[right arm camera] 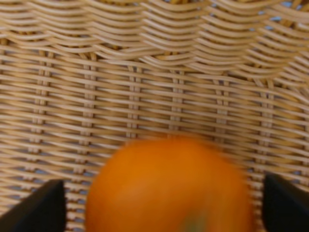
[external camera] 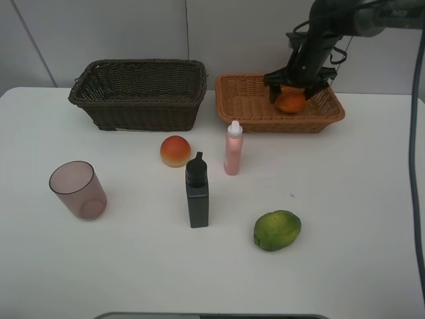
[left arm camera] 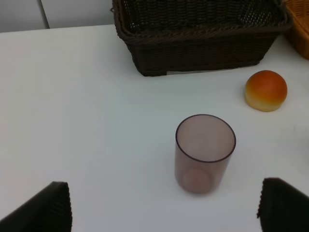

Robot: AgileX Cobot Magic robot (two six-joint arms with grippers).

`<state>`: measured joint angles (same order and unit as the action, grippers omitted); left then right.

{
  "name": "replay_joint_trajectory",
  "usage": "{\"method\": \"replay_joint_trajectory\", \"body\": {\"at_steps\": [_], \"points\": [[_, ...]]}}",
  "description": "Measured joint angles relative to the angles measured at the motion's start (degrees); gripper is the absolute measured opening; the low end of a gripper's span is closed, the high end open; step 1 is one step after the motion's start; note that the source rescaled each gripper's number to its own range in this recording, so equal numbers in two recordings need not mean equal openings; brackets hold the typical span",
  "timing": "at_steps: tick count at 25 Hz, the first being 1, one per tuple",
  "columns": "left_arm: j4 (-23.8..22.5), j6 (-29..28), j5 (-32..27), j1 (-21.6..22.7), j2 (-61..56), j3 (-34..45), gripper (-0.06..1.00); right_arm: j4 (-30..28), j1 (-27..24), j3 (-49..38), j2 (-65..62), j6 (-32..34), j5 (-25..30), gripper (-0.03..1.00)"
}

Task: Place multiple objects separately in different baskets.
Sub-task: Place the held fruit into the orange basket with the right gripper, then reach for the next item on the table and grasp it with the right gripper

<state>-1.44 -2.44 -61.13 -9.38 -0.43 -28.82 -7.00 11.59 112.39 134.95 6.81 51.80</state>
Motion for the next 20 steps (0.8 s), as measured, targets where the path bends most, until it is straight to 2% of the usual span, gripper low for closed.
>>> {"method": "replay_joint_trajectory", "body": {"at_steps": [2, 5, 12, 16, 20], "points": [[0.0, 0.0, 0.0, 0.0, 0.0, 0.0, 1.00, 0.0, 0.0, 0.0, -0.1, 0.0, -0.1, 0.91], [0.0, 0.0, 0.0, 0.0, 0.0, 0.0, 1.00, 0.0, 0.1, 0.0, -1.2, 0.0, 0.9, 0.94], [0.0, 0.0, 0.0, 0.0, 0.0, 0.0, 1.00, -0.1, 2.3, -1.2, -8.7, 0.5, 9.5, 0.95], [0.0, 0.0, 0.0, 0.0, 0.0, 0.0, 1.00, -0.1, 4.6, -10.5, -17.6, 2.2, 9.3, 0.95], [0.0, 0.0, 0.0, 0.0, 0.0, 0.0, 1.00, -0.2, 7.7, -25.2, -28.4, 3.9, 5.3, 0.95]]}}
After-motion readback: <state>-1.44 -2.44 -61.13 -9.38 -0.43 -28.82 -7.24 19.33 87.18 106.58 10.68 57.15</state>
